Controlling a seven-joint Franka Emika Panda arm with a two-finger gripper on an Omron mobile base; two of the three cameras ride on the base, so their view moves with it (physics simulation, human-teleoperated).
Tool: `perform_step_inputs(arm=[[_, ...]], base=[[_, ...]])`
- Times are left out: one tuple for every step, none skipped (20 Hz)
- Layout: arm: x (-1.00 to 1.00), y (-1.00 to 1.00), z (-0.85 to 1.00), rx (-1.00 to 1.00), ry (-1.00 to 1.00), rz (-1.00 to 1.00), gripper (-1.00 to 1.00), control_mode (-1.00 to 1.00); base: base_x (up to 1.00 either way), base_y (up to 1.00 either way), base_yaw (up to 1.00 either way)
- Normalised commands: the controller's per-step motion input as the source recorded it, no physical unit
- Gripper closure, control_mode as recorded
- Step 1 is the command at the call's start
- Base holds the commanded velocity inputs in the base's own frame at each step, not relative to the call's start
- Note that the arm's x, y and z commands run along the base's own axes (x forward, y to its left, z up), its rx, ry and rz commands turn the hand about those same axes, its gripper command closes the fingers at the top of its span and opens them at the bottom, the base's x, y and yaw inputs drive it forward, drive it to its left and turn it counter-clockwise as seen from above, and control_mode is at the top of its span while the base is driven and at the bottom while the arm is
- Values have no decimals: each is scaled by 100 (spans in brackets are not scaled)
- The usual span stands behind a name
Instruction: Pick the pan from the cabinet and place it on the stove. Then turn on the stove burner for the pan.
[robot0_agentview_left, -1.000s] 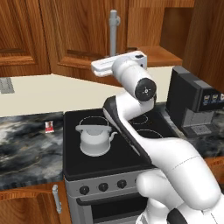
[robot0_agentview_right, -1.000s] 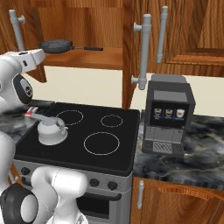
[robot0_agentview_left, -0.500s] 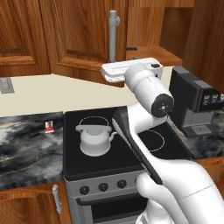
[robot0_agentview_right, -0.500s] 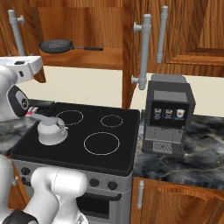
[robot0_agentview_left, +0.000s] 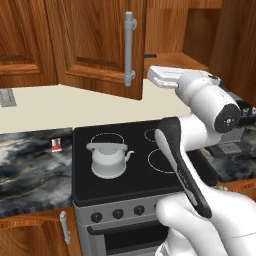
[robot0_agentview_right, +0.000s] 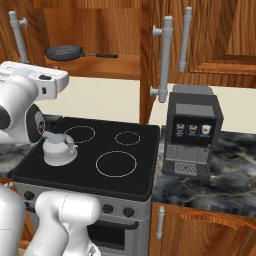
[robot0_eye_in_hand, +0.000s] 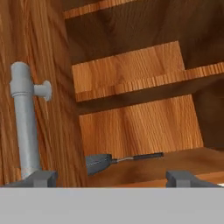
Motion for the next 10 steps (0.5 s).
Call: perform_step_inputs(arm=[[0,-62,-2,23,30,6,-100,-100],[4,-47,-17,24,35,9,-100,-100],[13,-36,-26,24,38,11,-100,-100],[4,-35,-36,25,36,13,-100,-100],[0,-38,-33,28,28,10,-100,-100],[0,-35,-28,29,26,8,-100,-100],[0,-39,-13,32,23,7,-100,-100],[0,-43,-1,34,23,5,-100,-100],[0,-41,-1,34,25,5,-100,-100],[0,-38,0,35,25,4,-100,-100]], base=[[0,0,0],[0,0,0],[0,0,0],[0,0,0],[0,0,0],[0,0,0],[0,0,0],[0,0,0],[0,0,0],[0,0,0]])
